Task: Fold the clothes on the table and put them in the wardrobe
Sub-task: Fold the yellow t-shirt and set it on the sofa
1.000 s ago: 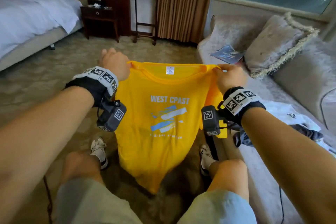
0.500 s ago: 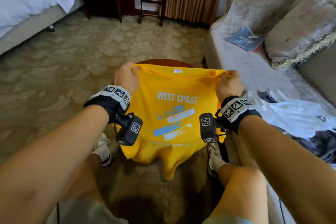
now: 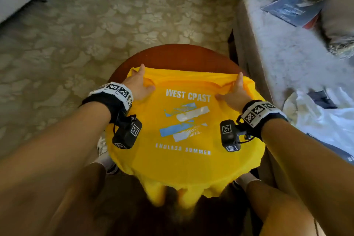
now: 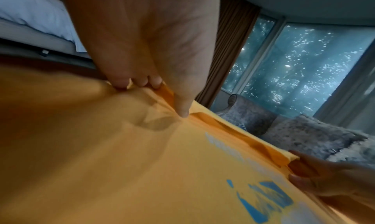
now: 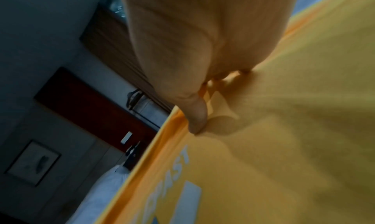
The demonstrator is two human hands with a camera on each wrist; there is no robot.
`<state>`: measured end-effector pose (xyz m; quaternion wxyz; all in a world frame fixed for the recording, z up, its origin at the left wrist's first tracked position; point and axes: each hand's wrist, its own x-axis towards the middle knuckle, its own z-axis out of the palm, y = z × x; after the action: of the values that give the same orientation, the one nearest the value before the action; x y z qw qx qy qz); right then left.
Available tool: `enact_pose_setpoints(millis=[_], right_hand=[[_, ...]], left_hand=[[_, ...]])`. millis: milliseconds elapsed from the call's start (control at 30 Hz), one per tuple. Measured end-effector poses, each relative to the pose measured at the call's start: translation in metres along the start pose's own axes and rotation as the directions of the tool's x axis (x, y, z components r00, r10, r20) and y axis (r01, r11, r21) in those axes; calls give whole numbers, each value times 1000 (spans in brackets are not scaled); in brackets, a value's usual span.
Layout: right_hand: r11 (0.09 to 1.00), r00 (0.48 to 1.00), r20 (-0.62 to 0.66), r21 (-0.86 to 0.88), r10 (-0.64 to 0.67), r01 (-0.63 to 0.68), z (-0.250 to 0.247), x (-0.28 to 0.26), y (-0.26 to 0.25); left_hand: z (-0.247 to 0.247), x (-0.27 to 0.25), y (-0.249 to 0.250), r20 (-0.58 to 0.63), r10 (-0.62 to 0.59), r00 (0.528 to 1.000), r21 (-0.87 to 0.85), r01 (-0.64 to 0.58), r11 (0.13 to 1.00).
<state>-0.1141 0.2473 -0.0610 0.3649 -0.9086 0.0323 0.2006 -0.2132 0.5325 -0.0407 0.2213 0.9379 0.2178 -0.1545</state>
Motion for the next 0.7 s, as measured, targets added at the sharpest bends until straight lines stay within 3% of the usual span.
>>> enact_pose_setpoints(millis=[100, 300, 367, 467, 600, 700], right_hand=[[997, 998, -23, -47, 63, -64, 6, 28, -3], [999, 997, -67, -35, 25, -27, 4, 81, -23], [997, 994, -81, -32, 72, -75, 4, 97, -29], [997, 995, -70, -21, 71, -73, 4, 112, -40], [934, 992, -37, -341, -122, 102, 15, 123, -53], [877, 997, -6, -476, -75, 63, 24, 130, -61]], left_hand=[[10, 30, 4, 1, -40, 999, -77, 40, 996], [-3, 92, 3, -57, -76, 995, -94, 71, 993], [-12, 110, -2, -57, -81, 995, -108, 75, 991], [-26, 130, -5, -77, -86, 993, -228, 66, 971], [-34, 144, -3, -62, -149, 987, -274, 127, 953], [-40, 153, -1, -49, -244, 969, -334, 214, 918]])
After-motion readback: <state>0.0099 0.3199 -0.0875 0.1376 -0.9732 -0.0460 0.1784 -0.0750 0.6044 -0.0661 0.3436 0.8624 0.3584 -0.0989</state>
